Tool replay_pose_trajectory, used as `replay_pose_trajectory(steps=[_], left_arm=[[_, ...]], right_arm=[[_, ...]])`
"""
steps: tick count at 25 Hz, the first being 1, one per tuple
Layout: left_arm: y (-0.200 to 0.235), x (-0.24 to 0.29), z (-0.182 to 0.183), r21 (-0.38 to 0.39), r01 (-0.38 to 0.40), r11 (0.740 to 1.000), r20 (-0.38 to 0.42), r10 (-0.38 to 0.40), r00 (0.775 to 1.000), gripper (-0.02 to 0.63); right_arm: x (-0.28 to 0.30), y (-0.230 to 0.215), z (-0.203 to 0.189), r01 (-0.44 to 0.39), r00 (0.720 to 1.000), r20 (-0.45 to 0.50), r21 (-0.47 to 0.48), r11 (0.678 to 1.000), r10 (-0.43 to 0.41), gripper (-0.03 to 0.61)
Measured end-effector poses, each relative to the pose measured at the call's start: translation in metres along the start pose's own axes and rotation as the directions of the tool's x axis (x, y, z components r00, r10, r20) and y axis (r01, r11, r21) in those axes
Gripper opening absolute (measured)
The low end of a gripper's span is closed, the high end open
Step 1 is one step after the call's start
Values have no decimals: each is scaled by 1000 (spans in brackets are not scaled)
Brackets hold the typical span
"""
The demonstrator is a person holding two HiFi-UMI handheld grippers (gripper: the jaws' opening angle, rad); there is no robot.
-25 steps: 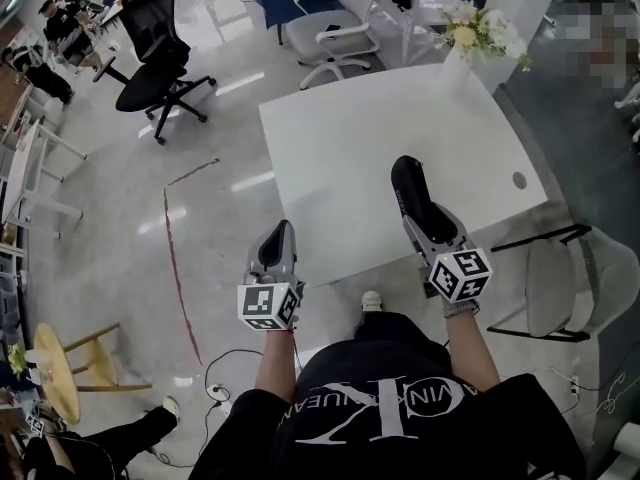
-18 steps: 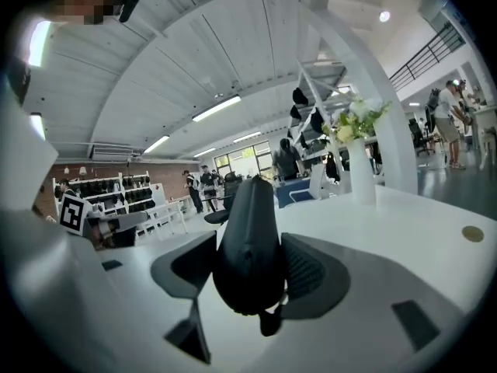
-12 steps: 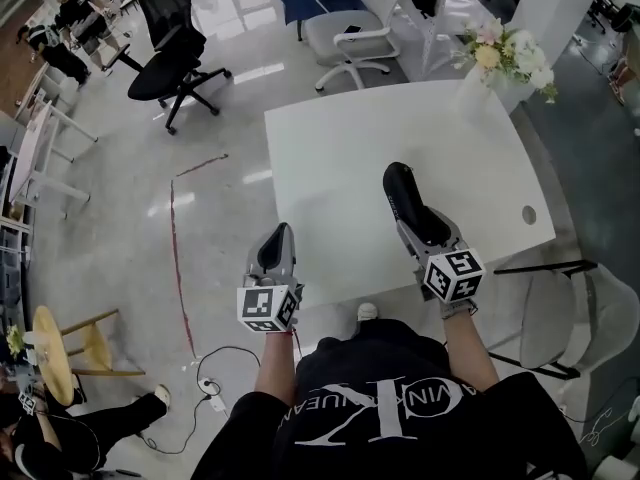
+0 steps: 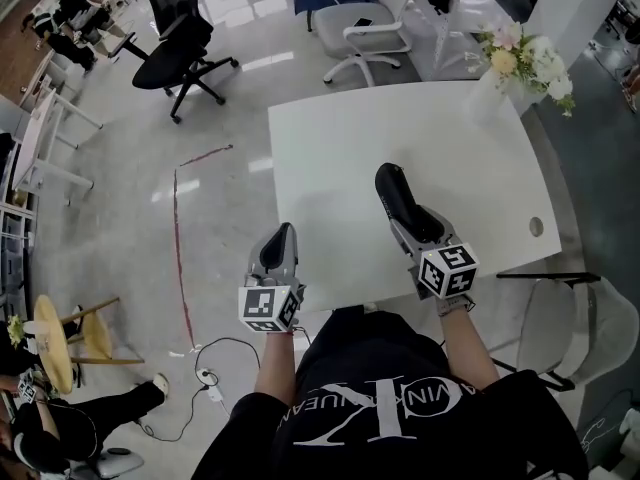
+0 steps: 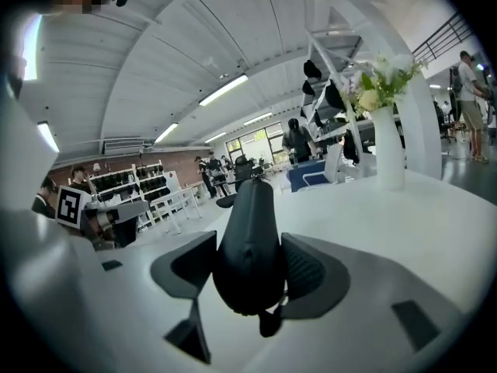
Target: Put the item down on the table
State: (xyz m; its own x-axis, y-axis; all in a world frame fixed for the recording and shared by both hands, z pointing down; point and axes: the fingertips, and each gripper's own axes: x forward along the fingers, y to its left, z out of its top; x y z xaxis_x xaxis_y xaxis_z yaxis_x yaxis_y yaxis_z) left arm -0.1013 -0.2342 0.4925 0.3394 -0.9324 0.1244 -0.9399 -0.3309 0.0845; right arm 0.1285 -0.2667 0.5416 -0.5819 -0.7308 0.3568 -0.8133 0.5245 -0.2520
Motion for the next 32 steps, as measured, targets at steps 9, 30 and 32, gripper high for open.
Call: replay_pose_trajectory(steps=[9,30,32], left_arm=[[14,25,-9,11,41,999,-27,-41,999,12],[39,53,-15,-13,64,998,-67,-65,996,11],[41,53,-14,-12,61,998,-66,-62,996,12]], right_arm=[[31,-8,-7,25,996,-83,27,999,-22,265],[88,-3,-21,24,980,-199,46,999,-15,265],[91,-1,-21,18,979,-202,49,999,-7,265]])
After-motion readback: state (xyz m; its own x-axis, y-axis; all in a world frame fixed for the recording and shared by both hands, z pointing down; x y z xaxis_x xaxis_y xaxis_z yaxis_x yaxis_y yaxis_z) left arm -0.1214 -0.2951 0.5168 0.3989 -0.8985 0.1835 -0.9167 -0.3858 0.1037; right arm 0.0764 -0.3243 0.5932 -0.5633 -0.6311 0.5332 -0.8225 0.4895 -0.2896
